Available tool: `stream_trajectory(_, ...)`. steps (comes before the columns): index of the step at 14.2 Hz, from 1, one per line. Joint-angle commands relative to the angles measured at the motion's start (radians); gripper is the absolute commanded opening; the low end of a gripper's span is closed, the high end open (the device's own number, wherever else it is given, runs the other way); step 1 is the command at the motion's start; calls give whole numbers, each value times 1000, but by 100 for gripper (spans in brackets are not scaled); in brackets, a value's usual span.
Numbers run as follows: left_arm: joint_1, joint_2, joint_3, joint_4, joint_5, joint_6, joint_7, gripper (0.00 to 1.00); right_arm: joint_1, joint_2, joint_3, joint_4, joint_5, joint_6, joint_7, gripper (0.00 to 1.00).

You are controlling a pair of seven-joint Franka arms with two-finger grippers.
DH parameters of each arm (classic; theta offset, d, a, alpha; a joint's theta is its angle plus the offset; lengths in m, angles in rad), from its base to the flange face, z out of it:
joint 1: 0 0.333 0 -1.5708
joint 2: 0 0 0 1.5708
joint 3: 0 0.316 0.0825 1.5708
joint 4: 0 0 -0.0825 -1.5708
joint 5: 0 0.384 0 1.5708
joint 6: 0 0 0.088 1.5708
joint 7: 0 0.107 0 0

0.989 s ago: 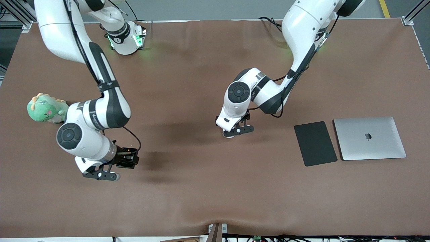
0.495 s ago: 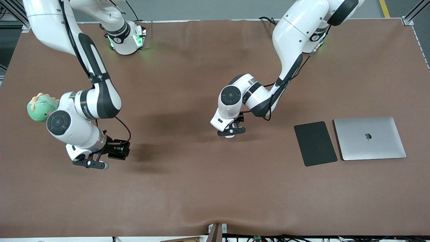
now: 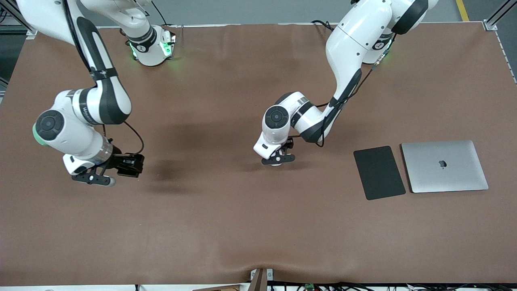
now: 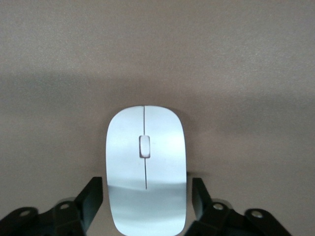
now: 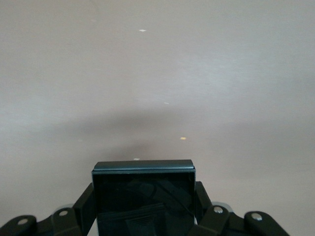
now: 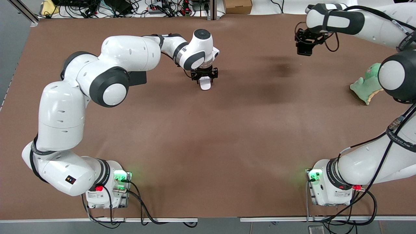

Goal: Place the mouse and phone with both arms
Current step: 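Carry the phone with the right gripper while the left gripper lifts the mouse, then move the white mouse over the grey mouse pad with the left gripper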

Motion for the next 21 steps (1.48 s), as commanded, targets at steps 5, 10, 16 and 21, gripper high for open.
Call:
stream_trajectory(5, -5, 11, 6, 13, 29, 11, -8, 57, -190, -34, 17, -92, -22, 5, -207, 0)
stream_trajectory(10, 16, -24, 9, 13, 44, -12, -5, 53, -261, -4, 15, -112, -27, 14, -279, 0)
stream_trajectory(16, 145, -136, 3, -1, 63, -57, 79, 54, -336, 86, 14, -134, -121, 32, -279, 0)
stream_trajectory(21, 271, -211, -4, -15, 60, -190, 167, 53, -365, 141, 14, -129, -121, 64, -308, 0)
